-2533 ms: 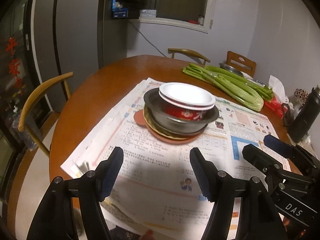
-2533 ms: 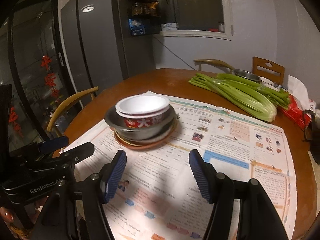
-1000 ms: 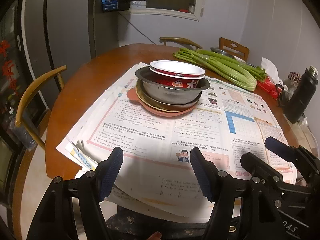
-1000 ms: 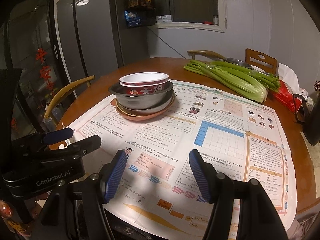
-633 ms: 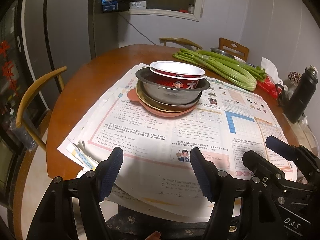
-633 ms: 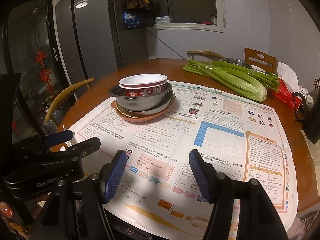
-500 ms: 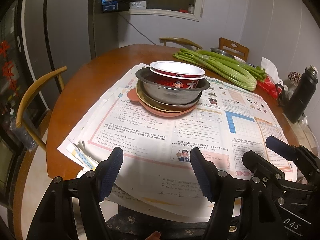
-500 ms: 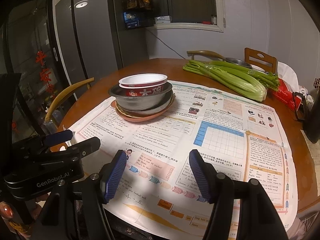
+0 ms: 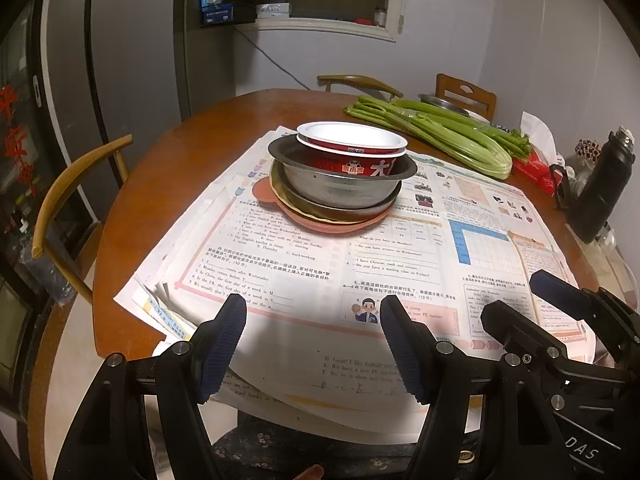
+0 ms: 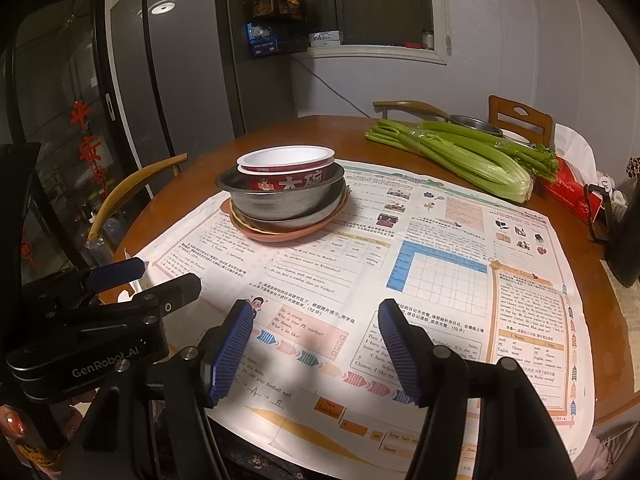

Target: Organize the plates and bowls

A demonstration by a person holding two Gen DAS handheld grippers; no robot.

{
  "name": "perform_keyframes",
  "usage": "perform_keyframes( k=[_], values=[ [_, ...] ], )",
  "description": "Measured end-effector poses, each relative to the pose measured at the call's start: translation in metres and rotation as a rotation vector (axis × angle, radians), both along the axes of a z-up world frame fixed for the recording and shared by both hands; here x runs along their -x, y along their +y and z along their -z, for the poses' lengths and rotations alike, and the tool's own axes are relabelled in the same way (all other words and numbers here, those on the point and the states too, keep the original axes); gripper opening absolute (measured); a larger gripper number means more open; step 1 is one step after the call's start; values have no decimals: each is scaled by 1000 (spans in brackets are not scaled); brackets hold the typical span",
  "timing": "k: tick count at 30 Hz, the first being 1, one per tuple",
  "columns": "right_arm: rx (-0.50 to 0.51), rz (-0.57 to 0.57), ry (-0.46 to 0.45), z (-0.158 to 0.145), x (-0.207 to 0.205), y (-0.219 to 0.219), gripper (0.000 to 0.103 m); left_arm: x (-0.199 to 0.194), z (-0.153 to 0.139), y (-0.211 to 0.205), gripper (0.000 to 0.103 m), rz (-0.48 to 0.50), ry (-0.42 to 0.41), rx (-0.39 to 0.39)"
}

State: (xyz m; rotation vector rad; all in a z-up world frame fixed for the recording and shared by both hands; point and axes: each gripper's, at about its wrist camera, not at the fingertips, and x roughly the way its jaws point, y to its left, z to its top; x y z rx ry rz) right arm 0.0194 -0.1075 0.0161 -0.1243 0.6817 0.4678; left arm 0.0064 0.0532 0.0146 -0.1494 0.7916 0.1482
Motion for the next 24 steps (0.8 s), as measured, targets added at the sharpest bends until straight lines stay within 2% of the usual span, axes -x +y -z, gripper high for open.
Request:
perform_keyframes(
  k=[19,24],
  values=[
    [1,1,-2,0,0,0,65,-3,0,-2,71,21,5,-8],
    [3,10,-7,-7,-10,-10,65,-16,-21,22,71,40,-42,37]
  ],
)
